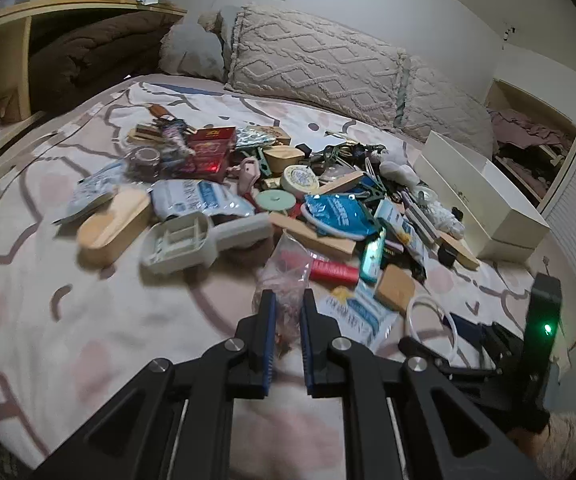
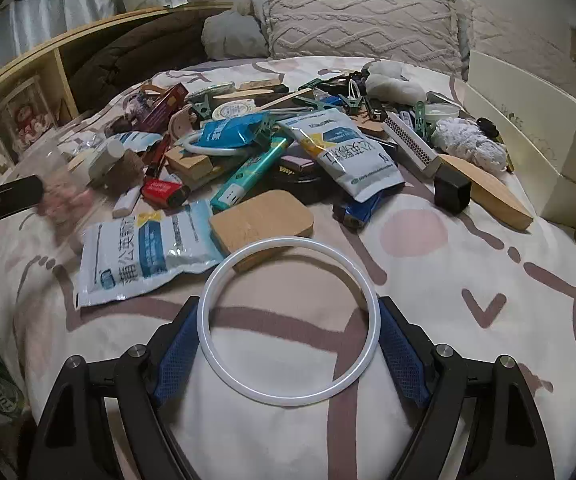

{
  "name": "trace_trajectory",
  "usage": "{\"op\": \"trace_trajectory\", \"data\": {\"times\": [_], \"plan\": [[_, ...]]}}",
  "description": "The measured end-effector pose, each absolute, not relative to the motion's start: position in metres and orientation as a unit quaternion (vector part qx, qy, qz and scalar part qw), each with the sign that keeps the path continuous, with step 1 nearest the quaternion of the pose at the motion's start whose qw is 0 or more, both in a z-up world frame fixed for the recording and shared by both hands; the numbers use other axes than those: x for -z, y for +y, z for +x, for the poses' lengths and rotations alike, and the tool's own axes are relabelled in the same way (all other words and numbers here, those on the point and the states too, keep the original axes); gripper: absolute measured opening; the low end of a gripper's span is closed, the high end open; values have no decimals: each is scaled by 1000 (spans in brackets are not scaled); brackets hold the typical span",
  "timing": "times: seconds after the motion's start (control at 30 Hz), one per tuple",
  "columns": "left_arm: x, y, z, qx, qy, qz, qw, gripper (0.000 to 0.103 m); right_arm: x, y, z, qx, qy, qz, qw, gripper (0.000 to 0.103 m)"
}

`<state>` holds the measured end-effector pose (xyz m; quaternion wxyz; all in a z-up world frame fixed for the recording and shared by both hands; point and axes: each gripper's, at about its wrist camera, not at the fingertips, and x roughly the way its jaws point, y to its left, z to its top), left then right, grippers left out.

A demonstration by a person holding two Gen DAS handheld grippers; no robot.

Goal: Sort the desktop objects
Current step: 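Lower the left gripper onto the bag of pink candy and close it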

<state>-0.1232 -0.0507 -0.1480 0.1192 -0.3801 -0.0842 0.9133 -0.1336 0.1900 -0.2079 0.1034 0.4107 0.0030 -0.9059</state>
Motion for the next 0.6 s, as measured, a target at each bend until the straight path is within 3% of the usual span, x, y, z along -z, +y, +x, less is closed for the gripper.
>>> {"op": "trace_trajectory", "data": {"times": [0.6], "plan": [[171,-96,-93,-908,-88,-408,48,12,212,189,-126,904,8,413,114,86]]}}
